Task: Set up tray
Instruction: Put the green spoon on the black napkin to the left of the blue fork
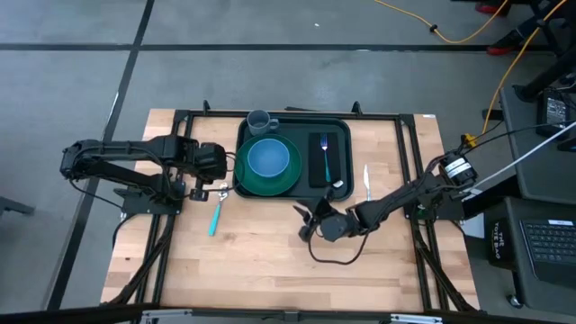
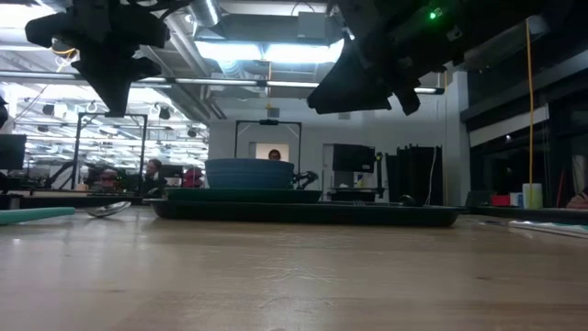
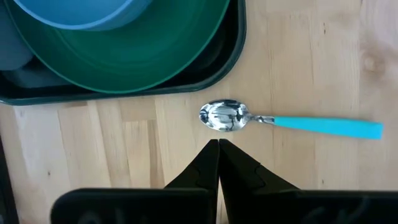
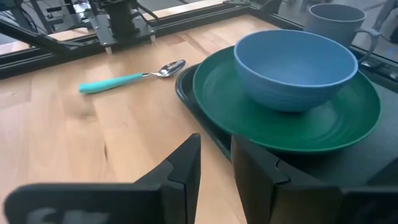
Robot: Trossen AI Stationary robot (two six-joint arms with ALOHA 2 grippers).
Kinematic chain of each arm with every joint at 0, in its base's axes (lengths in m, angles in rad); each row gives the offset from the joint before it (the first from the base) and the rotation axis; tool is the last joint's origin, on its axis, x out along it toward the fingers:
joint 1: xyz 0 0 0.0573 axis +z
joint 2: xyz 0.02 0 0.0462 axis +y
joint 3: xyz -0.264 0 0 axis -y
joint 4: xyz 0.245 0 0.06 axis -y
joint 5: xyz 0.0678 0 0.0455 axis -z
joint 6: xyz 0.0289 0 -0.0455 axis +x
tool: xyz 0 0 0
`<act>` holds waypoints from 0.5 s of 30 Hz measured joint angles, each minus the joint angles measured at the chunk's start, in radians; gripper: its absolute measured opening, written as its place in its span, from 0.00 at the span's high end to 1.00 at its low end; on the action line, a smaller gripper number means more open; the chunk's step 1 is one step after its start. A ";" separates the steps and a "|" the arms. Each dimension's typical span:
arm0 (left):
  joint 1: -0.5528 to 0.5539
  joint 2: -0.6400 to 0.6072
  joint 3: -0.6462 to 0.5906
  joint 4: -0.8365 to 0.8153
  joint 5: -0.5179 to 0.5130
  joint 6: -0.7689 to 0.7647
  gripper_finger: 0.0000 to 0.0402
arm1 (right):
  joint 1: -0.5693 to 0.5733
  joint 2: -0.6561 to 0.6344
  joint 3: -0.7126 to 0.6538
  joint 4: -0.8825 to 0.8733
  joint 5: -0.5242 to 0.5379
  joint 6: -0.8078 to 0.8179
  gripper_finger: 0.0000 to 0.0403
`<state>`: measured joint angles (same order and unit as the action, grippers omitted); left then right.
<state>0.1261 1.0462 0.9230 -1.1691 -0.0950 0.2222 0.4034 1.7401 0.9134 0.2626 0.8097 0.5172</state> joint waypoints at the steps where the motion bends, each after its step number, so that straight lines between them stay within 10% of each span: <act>1: 0.000 0.000 0.000 0.001 -0.002 0.000 0.98 | -0.001 0.000 0.000 0.000 0.000 0.000 0.77; 15: 0.000 0.000 0.000 0.043 -0.052 0.002 0.67 | -0.029 0.000 0.000 -0.004 0.000 -0.002 0.77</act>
<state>0.1265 1.0462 0.9230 -1.1260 -0.1474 0.2237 0.3748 1.7401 0.9138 0.2584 0.8101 0.5148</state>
